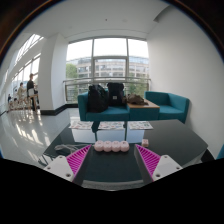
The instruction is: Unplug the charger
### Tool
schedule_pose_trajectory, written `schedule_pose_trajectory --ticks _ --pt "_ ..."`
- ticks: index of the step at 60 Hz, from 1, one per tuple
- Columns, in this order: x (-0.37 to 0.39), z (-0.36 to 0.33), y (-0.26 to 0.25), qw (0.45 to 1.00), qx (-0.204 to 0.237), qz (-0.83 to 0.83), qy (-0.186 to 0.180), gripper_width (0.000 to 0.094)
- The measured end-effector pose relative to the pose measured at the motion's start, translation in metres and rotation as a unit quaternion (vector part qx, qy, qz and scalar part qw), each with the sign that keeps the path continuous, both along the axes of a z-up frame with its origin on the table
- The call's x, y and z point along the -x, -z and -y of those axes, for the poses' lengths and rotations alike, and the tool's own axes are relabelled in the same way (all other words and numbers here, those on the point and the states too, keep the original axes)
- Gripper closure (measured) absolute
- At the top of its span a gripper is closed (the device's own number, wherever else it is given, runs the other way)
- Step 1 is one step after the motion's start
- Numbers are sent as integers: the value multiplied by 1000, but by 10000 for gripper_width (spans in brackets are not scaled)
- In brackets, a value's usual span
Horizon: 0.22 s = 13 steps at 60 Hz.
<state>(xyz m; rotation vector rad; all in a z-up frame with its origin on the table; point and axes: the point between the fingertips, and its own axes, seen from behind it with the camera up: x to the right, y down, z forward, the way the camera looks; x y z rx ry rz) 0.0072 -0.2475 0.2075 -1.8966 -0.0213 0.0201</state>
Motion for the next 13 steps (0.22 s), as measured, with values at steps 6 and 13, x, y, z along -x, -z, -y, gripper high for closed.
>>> schedule_pose_trajectory --ticks 6,13 --pt "0 -1 2 1000 1 4 0 84" --pt "3 -2 2 1000 1 -1 -5 85"
